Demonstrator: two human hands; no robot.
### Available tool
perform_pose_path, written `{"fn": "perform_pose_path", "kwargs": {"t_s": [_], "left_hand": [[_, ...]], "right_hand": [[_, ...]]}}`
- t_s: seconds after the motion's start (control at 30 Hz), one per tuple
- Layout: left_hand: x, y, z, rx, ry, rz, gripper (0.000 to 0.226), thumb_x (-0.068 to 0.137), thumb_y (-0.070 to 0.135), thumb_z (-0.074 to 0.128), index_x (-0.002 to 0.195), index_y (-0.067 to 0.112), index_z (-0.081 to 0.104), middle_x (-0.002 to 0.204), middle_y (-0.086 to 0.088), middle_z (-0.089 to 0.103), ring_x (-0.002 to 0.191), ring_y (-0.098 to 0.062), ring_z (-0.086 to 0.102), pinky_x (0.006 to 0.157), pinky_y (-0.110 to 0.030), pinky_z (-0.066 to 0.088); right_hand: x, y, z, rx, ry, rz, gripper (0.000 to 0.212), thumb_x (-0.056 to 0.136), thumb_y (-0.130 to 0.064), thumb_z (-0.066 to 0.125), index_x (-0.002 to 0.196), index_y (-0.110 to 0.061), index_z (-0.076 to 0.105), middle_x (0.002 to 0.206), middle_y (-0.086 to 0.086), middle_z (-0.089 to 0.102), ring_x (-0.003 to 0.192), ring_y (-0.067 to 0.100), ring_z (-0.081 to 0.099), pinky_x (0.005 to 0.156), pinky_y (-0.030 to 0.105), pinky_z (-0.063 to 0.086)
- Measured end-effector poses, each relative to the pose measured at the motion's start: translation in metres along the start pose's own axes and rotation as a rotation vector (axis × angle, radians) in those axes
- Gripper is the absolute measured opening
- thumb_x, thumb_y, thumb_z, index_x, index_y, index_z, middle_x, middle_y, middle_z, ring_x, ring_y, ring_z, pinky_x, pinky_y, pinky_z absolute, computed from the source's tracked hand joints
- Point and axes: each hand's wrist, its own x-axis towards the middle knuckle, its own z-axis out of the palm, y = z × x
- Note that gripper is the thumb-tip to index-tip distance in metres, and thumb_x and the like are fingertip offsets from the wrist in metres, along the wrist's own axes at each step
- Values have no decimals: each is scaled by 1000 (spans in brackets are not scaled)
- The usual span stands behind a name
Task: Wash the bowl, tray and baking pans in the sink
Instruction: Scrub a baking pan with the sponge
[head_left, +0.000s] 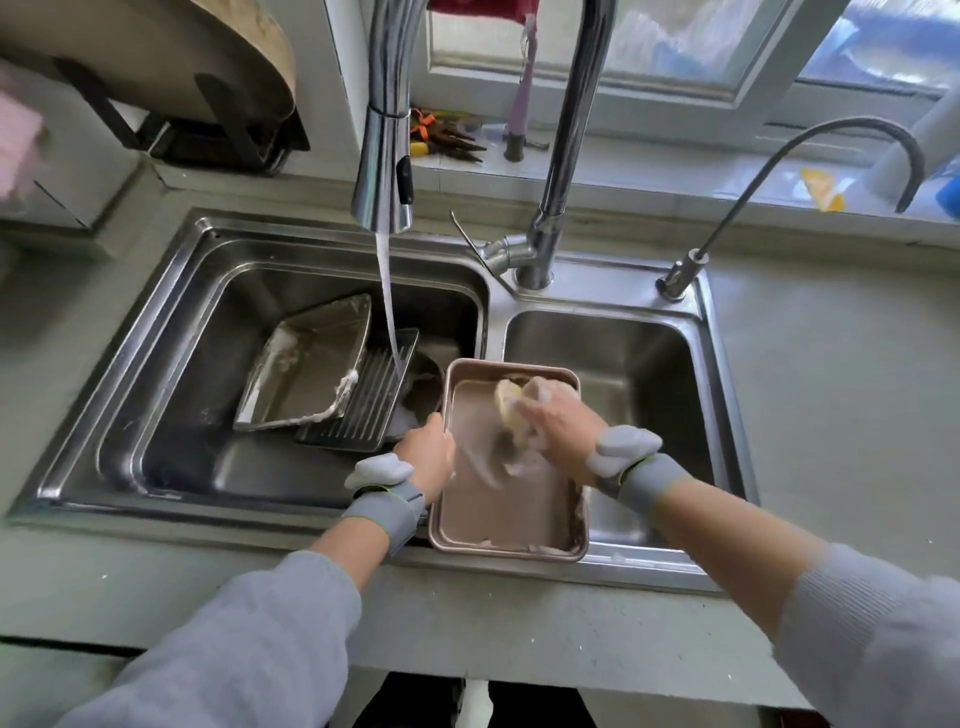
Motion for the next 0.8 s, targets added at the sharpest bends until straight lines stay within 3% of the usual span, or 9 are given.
{"fn": "perform_pose_path", "kwargs": {"t_s": [0.07,0.13,0.17,0.3,0.37,0.47,0.6,0.7,0.8], "left_hand": [[2,-1,-3,-35,17,28,22,97,22,38,106,5,49,104,-23,65,96,-41,60,76,-39,45],[5,2,-9,-29,39,61,23,98,23,37,105,7,51,104,-20,65,96,-39,60,71,-35,41],[5,5,-12,-13,54,81,23,98,24,37,105,7,52,105,-19,65,97,-39,59,71,-35,41],[6,9,-27,138,145,126,23,97,28,38,103,11,52,104,-16,64,98,-39,59,71,-36,39],[3,11,-32,182,183,160,22,97,29,38,104,12,51,103,-17,64,97,-40,59,71,-37,40],[1,11,-36,194,192,197,21,98,27,38,104,11,50,101,-18,64,94,-42,59,70,-38,40],[4,10,-42,178,174,212,20,97,25,39,105,10,50,101,-20,63,94,-43,58,67,-36,35],[7,22,-50,160,149,301,15,94,21,44,101,10,52,96,-19,64,92,-43,58,66,-37,39],[11,41,-62,238,93,398,18,93,23,45,104,12,53,98,-17,64,92,-41,59,67,-37,42]], "right_hand": [[14,11,-13,87,147,195,29,79,-15,52,108,-16,55,101,15,54,86,23,49,79,39,45],[32,13,-27,260,180,318,23,73,-24,43,92,-15,53,89,5,54,73,11,42,69,32,40],[40,9,-30,316,127,354,22,70,-26,42,88,-16,50,85,1,53,70,13,44,67,32,39],[52,13,-23,171,-49,374,33,83,-24,57,113,-17,47,111,5,53,102,27,53,88,35,41],[55,23,-26,83,-35,392,27,82,-21,57,103,-22,39,108,5,54,100,33,55,88,39,43],[43,39,-27,23,-73,496,35,74,-41,57,82,-32,24,93,-3,50,96,34,56,83,45,49],[8,59,-9,78,-88,684,35,73,-60,43,85,-30,32,97,-4,52,99,31,57,86,41,43],[20,60,-20,20,-113,695,34,71,-60,44,86,-31,35,100,-1,56,96,30,55,86,48,44],[31,43,-47,73,-43,524,28,79,-49,39,93,-24,35,98,-1,46,97,31,52,83,49,45]]}}
